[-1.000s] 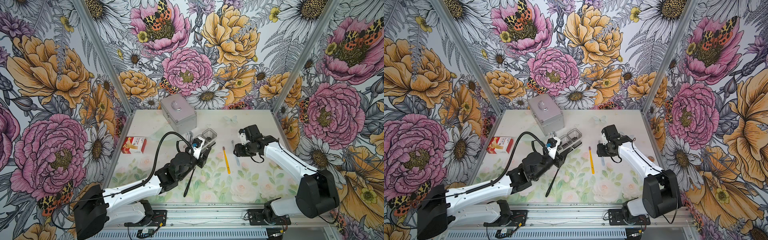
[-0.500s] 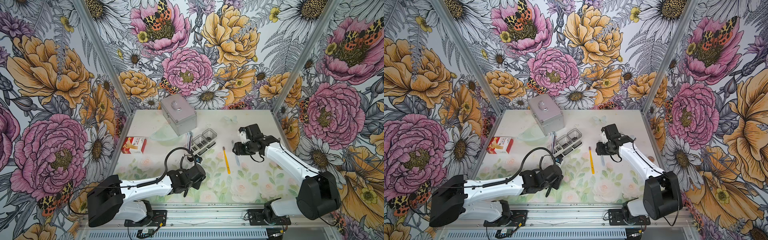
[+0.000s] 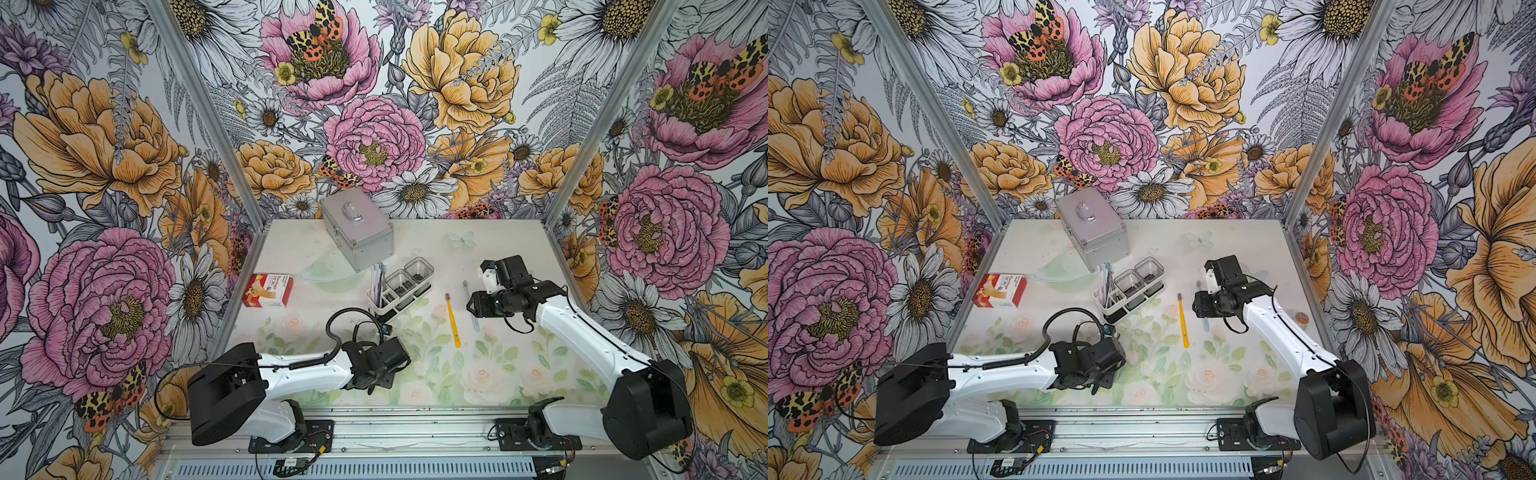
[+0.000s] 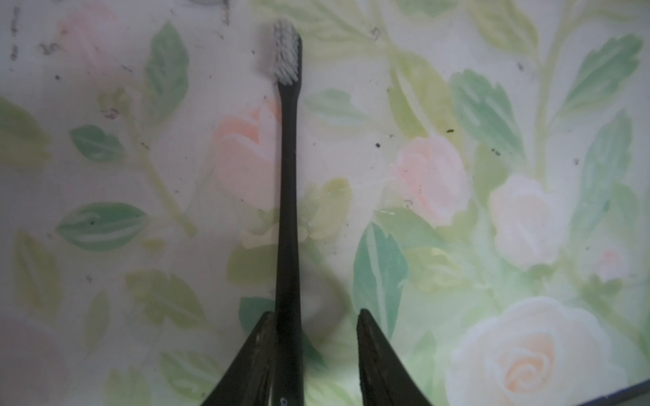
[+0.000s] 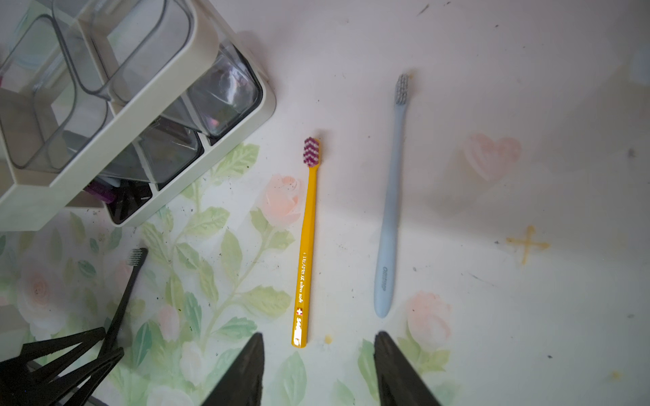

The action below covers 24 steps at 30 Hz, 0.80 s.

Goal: Place the toothbrush into the toothbrush holder
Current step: Pick up the toothbrush from the center of the board.

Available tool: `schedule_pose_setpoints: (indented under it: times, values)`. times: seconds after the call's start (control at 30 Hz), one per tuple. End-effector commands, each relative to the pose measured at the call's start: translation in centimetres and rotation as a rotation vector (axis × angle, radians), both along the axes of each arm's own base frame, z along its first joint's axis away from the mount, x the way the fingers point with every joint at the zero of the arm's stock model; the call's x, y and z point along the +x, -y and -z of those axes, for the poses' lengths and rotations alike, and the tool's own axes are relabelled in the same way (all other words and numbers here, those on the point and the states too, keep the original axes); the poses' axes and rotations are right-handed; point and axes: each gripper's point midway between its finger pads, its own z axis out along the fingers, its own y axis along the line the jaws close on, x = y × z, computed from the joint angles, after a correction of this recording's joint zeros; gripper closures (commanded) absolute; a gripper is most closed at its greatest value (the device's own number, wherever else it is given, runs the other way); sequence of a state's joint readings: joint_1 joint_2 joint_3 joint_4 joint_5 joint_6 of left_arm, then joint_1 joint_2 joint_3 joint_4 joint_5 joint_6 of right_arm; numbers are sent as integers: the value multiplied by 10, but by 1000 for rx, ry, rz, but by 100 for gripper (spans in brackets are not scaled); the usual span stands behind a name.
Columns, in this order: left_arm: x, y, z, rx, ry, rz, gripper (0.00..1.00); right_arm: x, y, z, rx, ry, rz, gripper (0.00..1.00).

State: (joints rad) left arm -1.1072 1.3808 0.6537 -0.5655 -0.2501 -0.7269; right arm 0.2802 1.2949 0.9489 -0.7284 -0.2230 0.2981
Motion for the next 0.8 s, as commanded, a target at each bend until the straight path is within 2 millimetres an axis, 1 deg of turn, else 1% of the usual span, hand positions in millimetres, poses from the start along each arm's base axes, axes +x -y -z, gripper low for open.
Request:
schedule_pose_setpoints:
  times: [0.0, 0.07, 0.13, 0.2, 0.27, 0.33, 0.4, 0.47, 0.5, 0.53, 0.6, 0.7, 0.73, 0.77]
  values:
    - [-4, -18, 14, 53, -35, -51, 60, -2, 0, -8, 25, 30, -8, 48]
    - [-6, -24, 24, 88, -54, -58, 63, -2, 1, -9, 27, 36, -7, 48]
    - [-10, -33, 37, 135, -84, -70, 74, -3, 2, -8, 23, 34, -6, 48]
    - [-14, -40, 49, 178, -122, -67, 77, -3, 3, -6, 25, 27, -5, 48]
    - [-17, -39, 56, 205, -149, -54, 80, -3, 3, -3, 25, 19, -6, 48]
    - [-16, -35, 58, 214, -153, -43, 88, -4, 4, 0, 23, 8, 1, 48]
    - [-14, -33, 58, 218, -153, -35, 96, -5, 4, 1, 26, 4, 7, 48]
    - [-13, -30, 57, 215, -149, -25, 100, -6, 4, 0, 32, 7, 11, 48]
    - [-12, -29, 56, 213, -147, -20, 100, -8, 4, -1, 35, 13, 14, 48]
    - [-16, -26, 56, 195, -170, -9, 100, -9, 5, -2, 39, 19, 18, 48]
    - [-14, -21, 51, 178, -159, 9, 100, -12, 5, -5, 50, 28, 27, 48]
    - [-6, -10, 36, 129, -121, 33, 100, -15, 3, -8, 93, 40, 53, 48]
    - [-2, -4, 28, 111, -95, 46, 100, -17, 0, -9, 119, 44, 62, 48]
    - [5, -2, 21, 113, -52, 47, 100, -18, -4, -10, 146, 49, 65, 48]
